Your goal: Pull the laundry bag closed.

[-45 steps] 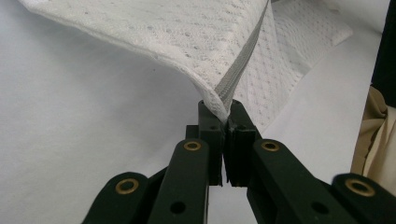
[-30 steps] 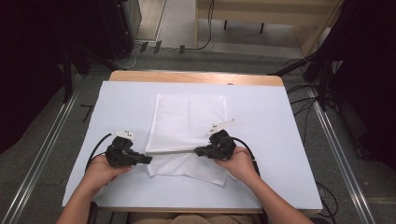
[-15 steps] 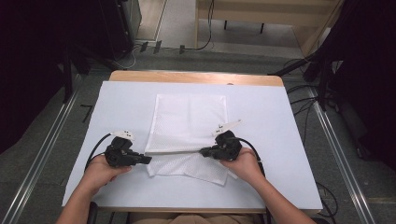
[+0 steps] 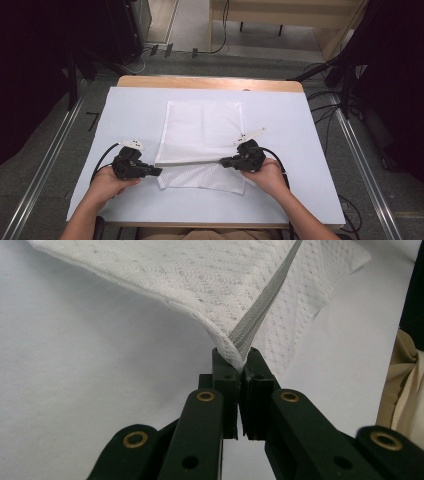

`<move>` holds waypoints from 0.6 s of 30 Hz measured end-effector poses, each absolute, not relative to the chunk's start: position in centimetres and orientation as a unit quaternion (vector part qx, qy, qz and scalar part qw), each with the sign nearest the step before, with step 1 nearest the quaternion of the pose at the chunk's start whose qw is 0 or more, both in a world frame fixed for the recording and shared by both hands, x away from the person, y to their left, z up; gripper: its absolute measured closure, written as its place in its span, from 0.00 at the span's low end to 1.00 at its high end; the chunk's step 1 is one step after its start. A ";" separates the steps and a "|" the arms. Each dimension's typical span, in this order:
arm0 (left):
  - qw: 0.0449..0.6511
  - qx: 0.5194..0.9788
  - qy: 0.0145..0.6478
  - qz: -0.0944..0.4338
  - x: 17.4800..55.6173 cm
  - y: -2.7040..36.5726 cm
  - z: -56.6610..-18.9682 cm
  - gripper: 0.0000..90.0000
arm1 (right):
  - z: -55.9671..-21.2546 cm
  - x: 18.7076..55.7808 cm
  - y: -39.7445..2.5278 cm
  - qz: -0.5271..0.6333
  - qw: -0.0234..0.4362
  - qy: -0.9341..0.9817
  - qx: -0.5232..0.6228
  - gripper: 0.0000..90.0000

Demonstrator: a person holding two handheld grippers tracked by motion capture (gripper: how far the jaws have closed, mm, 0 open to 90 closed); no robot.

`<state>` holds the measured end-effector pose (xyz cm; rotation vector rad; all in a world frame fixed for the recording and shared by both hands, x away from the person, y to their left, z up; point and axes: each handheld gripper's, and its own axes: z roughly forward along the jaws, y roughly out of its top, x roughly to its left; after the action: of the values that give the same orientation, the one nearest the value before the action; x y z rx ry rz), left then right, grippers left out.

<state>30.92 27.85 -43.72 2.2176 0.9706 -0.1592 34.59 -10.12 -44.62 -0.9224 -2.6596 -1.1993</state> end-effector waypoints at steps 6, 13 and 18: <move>0.346 0.858 0.374 -0.063 31.0 27.9 -43.9 0.97 | -44.6 34.6 -10.7 -0.386 0.047 -0.870 -0.302 0.98; 0.347 0.856 0.377 -0.063 30.9 27.9 -43.9 0.97 | -44.6 34.6 -11.4 -0.383 0.046 -0.869 -0.311 0.98; 0.346 0.854 0.382 -0.066 31.1 28.2 -44.0 0.97 | -44.5 34.5 -12.0 -0.381 0.045 -0.869 -0.313 0.98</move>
<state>31.08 28.22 -44.04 2.2165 0.9915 -0.1721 34.51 -11.98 -44.47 -0.9556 -2.6550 -1.1644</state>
